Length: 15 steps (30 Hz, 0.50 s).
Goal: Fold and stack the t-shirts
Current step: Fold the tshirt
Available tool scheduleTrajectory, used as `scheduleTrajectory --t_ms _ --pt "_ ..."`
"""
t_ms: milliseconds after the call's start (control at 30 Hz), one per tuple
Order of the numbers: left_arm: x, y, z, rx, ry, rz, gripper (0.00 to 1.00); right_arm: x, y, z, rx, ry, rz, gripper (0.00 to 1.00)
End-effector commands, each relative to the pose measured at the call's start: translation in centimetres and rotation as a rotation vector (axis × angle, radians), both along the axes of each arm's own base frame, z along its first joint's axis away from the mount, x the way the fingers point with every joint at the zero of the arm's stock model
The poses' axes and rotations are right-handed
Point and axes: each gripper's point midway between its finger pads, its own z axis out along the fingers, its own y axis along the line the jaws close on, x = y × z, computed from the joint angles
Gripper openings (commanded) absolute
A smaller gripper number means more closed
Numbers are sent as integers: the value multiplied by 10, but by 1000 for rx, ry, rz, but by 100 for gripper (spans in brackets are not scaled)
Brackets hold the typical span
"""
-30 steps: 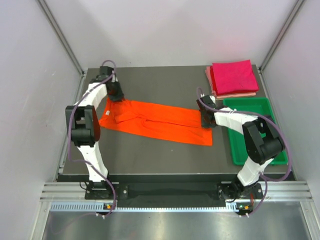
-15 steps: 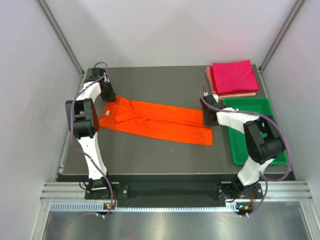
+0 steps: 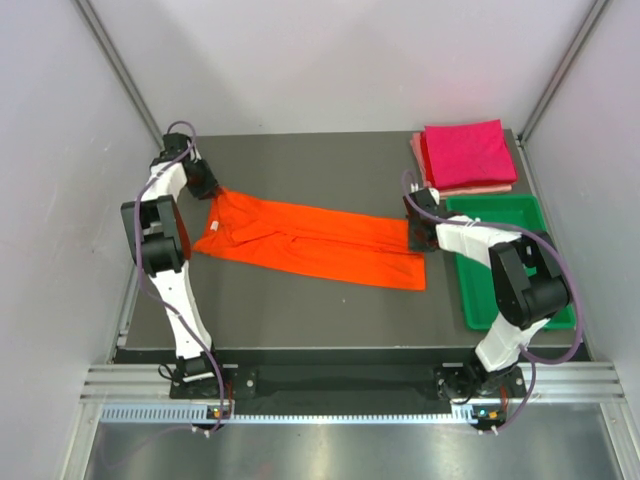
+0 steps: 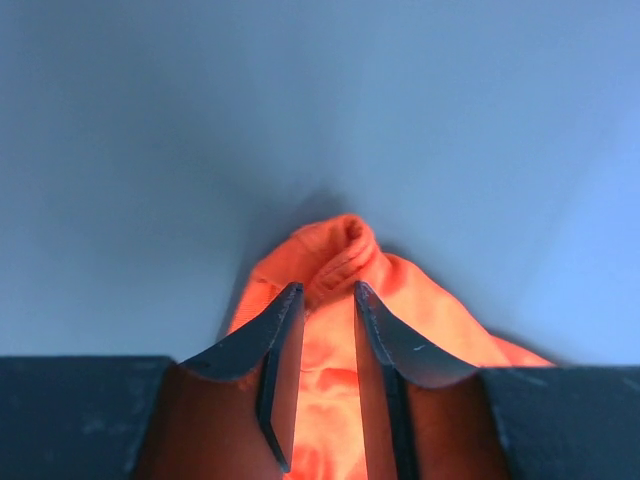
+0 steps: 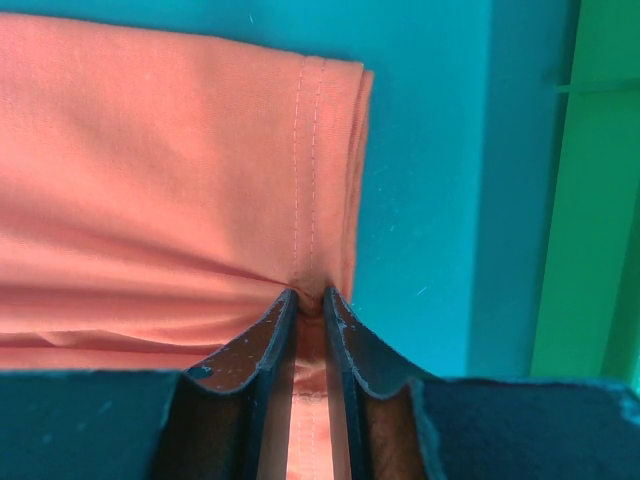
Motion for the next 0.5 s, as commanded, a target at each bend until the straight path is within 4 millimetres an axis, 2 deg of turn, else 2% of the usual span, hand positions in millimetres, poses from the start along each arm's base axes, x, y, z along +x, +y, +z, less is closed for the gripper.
scheduleTrajectory --t_ms 0,267,300,367,400,467 --pt "18 -3 55 7 -151 -52 33 -6 -17 -3 -40 17 -22 18" --pt "17 -1 57 33 -134 -68 33 -2 -12 4 -18 5 -15 18" --pt "16 0 66 49 -143 -62 33 -1 -11 5 -11 4 -13 18" --pt "8 7 69 134 -117 -27 33 0 -9 10 -2 -2 -8 18" --pt "2 10 81 175 -123 -12 33 2 -7 12 8 -8 -6 19" --pt "-4 3 92 228 -138 -21 33 3 -6 15 15 -11 -1 19"
